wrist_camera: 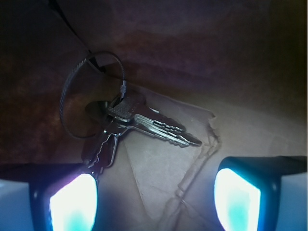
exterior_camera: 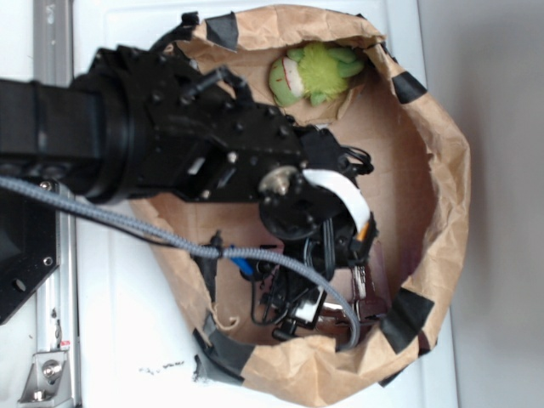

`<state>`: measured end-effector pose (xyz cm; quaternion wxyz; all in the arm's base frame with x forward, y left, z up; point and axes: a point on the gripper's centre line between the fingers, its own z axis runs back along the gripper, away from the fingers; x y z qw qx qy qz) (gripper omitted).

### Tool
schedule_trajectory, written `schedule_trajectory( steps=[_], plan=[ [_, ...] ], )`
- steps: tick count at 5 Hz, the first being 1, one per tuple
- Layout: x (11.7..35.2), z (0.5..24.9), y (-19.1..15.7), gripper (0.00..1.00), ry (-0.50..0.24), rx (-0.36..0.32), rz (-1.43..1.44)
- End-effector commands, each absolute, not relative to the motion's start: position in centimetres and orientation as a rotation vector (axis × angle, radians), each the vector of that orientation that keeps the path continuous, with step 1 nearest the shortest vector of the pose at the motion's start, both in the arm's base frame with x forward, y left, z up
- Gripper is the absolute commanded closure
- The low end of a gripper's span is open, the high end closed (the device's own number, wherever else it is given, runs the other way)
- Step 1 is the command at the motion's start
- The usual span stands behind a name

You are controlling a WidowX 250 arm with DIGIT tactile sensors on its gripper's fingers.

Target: Grab the silver keys.

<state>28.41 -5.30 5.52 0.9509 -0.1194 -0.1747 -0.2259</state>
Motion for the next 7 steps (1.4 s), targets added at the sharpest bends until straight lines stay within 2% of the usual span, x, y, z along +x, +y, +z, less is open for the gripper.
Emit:
schedule_trajectory(
  steps=[1, 2, 3, 4, 5, 6, 7],
  plan=[
    [28.0, 6.8, -8.4, 0.0, -0.369, -0.294, -0.537],
    [27.8, 6.6, -9.3, 0.0, -0.398, -0.317, -0.552],
    [28.6, 6.2, -9.8, 0.0, -0.457, -0.314, -0.533],
    [29.8, 5.9, -9.8, 0.0, -0.496, -0.385, -0.502],
    [30.7, 5.1, -9.8, 0.09, -0.505, -0.379, -0.48],
    [30.6, 5.1, -9.6, 1.0, -0.494, -0.375, -0.463],
    [30.2, 5.4, -9.4, 1.0, -0.497, -0.366, -0.471]
  ],
)
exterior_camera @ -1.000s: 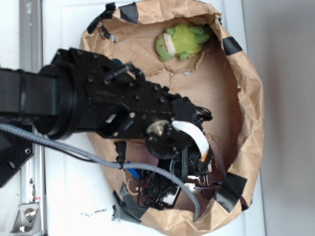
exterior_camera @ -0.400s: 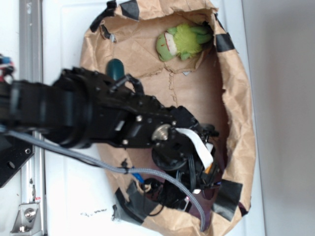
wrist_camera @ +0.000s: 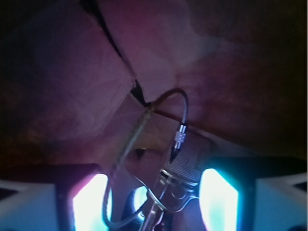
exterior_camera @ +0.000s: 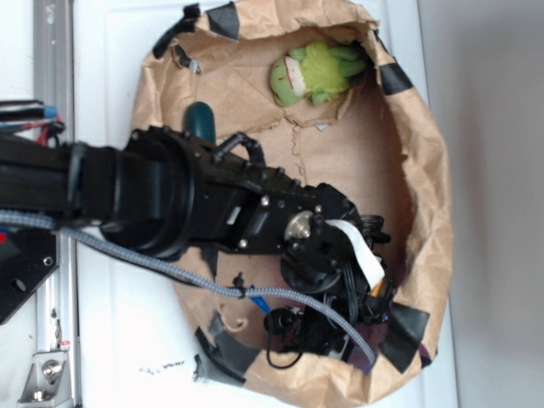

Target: Grab the silver keys.

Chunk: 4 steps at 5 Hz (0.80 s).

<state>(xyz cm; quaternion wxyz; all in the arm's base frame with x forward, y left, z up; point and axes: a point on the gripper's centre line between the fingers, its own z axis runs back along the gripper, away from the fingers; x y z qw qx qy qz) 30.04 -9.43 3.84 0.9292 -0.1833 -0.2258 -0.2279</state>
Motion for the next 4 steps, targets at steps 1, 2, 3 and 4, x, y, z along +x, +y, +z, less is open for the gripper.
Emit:
schedule_trajectory(
  steps=[1, 2, 3, 4],
  plan=[
    [30.2, 5.5, -9.0, 1.0, -0.486, -0.354, -0.467],
    [30.1, 5.8, -8.8, 1.0, -0.489, -0.344, -0.46],
    [30.1, 6.1, -8.5, 1.0, -0.496, -0.336, -0.452],
    [30.7, 7.5, -7.2, 1.0, -0.484, -0.31, -0.367]
  ],
)
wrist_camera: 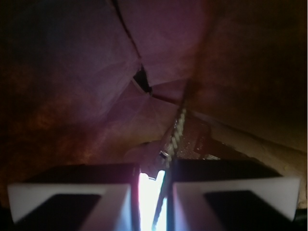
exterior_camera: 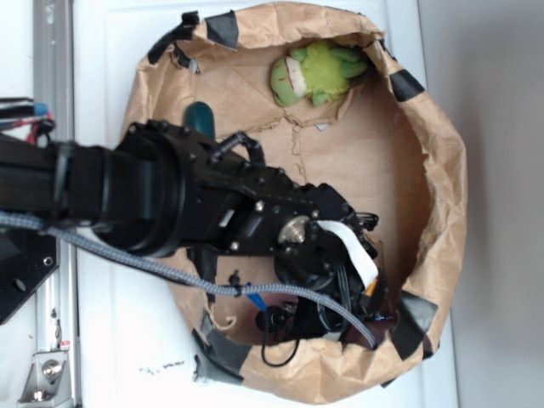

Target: Grab the silver keys.

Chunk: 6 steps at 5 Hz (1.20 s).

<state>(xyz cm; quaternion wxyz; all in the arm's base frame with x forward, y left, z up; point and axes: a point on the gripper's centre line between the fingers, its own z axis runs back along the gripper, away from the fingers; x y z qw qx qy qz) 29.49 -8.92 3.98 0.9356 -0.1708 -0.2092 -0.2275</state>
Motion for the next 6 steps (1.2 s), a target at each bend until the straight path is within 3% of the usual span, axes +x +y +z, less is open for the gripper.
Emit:
schedule_trajectory(
  steps=[1, 3, 4, 5, 6],
  plan=[
    [30.5, 10.9, -4.9, 1.0, -0.466, -0.338, -0.226],
    [29.3, 15.1, -2.7, 1.0, -0.383, -0.313, -0.115],
    [26.9, 16.4, -3.5, 1.0, -0.463, -0.399, -0.321],
    [26.8, 15.0, -3.7, 1.0, -0.221, -0.339, -0.188],
    [26.5, 14.8, -4.2, 1.0, -0.183, -0.345, -0.259]
  ],
)
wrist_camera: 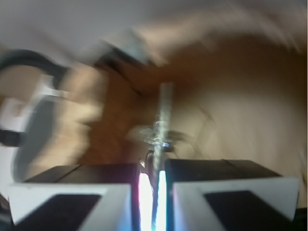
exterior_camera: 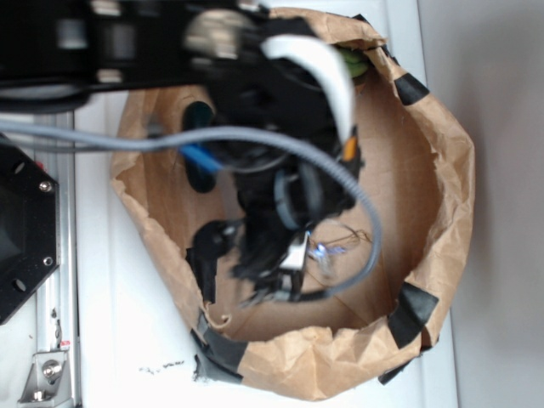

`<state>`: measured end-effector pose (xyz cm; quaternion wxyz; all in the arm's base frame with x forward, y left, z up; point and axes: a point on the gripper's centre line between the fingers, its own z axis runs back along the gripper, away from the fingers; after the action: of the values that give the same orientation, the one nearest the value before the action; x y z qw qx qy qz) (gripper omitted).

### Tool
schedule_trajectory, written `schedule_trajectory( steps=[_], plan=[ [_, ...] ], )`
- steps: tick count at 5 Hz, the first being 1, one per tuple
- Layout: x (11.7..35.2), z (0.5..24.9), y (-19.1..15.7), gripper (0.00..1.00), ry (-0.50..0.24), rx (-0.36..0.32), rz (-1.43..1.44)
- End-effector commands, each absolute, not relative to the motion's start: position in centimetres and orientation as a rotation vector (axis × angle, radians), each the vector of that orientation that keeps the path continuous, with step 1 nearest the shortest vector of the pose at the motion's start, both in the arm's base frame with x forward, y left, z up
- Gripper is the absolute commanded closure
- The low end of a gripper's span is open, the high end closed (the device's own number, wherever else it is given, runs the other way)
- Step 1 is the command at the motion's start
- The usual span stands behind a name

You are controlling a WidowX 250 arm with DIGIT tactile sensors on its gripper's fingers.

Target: Grab the silver keys.

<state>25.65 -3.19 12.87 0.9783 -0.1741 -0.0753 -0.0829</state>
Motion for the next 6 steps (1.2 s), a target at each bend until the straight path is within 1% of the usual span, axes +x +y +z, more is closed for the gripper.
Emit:
schedule_trajectory(
  steps=[1, 2, 3, 5, 6],
  plan=[
    [26.9, 15.0, -4.0, 1.0, -0.19, -0.344, -0.228],
    [26.7, 15.3, -4.1, 1.0, -0.224, -0.328, -0.23],
    [26.7, 15.7, -3.6, 1.0, -0.275, -0.277, -0.175],
    [26.1, 16.3, -2.7, 1.0, -0.244, -0.218, -0.066],
    [26.0, 16.1, -2.6, 1.0, -0.205, -0.174, -0.002]
  ],
)
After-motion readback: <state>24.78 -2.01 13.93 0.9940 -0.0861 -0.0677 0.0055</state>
